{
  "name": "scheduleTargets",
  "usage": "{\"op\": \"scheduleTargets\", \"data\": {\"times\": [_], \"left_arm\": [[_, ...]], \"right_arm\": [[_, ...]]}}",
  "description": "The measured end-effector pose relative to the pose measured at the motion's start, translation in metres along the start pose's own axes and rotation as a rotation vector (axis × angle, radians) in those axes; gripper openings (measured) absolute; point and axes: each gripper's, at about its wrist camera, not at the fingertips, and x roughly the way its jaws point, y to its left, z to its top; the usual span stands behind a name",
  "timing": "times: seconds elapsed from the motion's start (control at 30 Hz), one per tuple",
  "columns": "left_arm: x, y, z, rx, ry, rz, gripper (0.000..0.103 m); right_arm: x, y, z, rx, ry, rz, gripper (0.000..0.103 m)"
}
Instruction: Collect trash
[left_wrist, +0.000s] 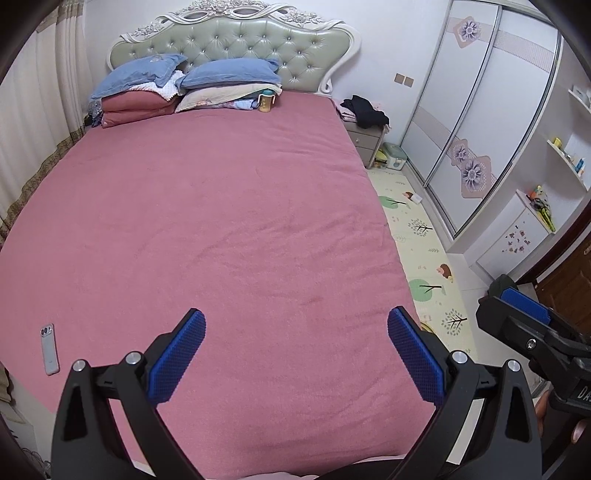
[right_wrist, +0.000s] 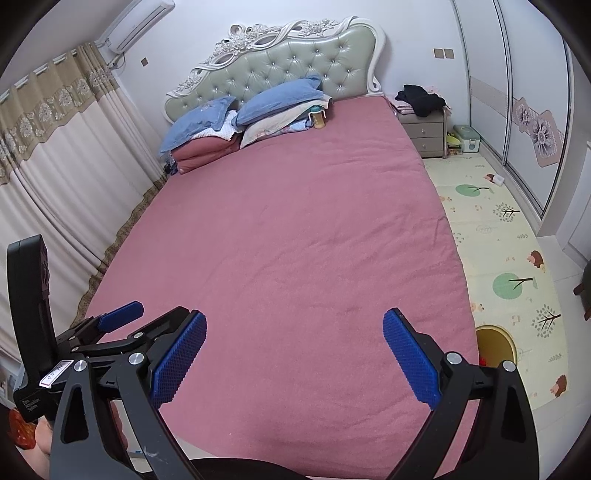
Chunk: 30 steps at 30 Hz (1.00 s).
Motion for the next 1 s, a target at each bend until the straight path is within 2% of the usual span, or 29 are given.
{"op": "scheduleTargets", "data": {"times": [0.4,1.0], "left_arm": [[0.0033,0.0055,0.0015,-0.032,0.025,-0.001,0.099],[0.0029,0.0009,0.0025,0.008,0.017,0.013,0.099]], "right_arm": [[-0.0031,-0.0037,-0.0011,0.019,-0.011,0.001,0.093],[-0.0048,0.0012,-0.0008,0.014,-0.004,-0.003,0.093]]}}
